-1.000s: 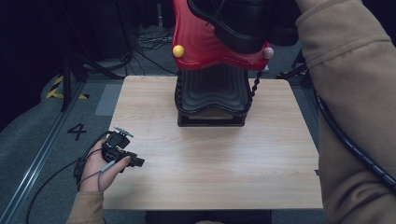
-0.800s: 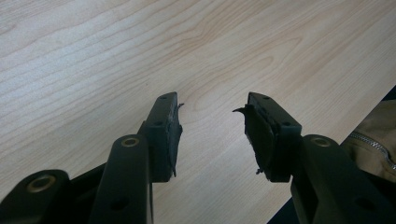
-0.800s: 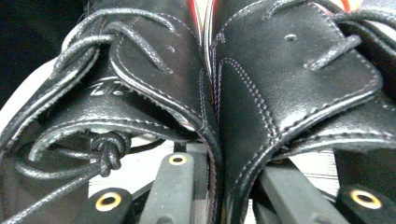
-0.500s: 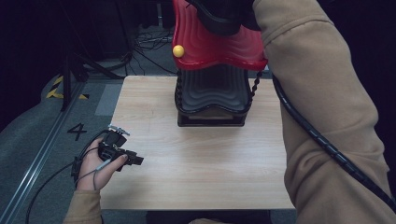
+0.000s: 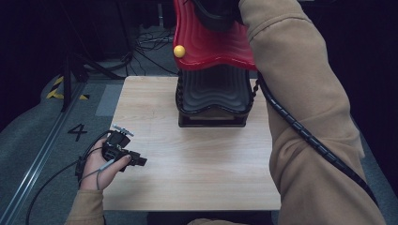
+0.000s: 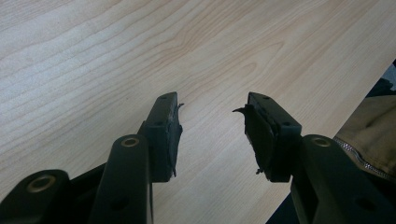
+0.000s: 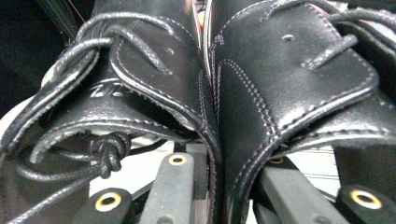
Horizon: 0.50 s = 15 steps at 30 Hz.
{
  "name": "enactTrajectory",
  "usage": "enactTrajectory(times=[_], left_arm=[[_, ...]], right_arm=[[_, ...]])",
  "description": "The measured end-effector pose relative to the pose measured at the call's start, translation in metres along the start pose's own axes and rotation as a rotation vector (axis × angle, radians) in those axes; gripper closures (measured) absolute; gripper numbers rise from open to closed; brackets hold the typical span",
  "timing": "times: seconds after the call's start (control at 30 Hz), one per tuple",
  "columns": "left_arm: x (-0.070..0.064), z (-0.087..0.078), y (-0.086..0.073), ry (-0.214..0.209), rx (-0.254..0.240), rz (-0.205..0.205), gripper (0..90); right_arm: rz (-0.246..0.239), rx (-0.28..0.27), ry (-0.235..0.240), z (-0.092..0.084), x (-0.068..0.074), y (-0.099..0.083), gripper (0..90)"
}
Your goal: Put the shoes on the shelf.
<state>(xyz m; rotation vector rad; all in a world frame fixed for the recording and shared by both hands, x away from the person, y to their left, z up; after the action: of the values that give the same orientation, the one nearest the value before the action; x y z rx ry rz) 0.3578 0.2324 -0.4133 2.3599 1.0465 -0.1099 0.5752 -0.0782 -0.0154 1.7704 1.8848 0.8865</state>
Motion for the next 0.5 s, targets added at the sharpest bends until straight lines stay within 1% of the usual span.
enactTrajectory(times=[0.07,0.1,0.17,0.27,0.3,0.33,0.37,0.5], left_arm=[[0.002,-0.001,-0.002,0.004,-0.002,-0.008,55.2],[0.003,-0.001,-0.003,0.002,-0.006,-0.015,55.3],[0.003,-0.002,-0.003,0.009,-0.007,-0.010,55.3],[0.002,-0.002,-0.003,0.002,-0.011,-0.013,55.3],[0.001,-0.002,-0.002,0.006,-0.007,-0.008,55.3],[0.000,-0.002,-0.001,0.001,-0.005,-0.008,55.0],[0.000,-0.002,-0.001,0.009,0.000,-0.001,54.7],[-0.002,-0.003,-0.001,0.005,-0.006,-0.007,54.7]], right_arm=[[0.012,-0.001,-0.006,0.008,-0.003,-0.002,81.4],[0.012,-0.001,-0.016,0.013,-0.005,-0.004,81.4],[0.005,-0.011,-0.031,0.018,-0.006,-0.007,81.4],[-0.006,-0.020,-0.055,0.021,-0.004,-0.011,81.2],[-0.005,-0.021,-0.058,0.022,-0.003,-0.012,81.0],[-0.005,-0.020,-0.055,0.022,-0.002,-0.012,81.0],[0.001,-0.020,-0.053,0.022,-0.002,-0.013,80.9],[0.034,0.005,-0.045,0.031,-0.001,-0.018,80.5]])
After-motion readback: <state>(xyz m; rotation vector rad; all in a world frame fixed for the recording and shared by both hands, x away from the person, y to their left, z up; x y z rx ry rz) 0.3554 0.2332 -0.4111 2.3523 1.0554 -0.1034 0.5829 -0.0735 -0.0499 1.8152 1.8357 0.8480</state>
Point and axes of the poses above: each handheld gripper's, and its own axes: z roughly forward along the jaws, y roughly out of its top, x roughly to its left, the point moved 2 cm from there along z, roughly forward along the jaws, and after that the axes turned 9 degrees about z, right-handed, at the moved point
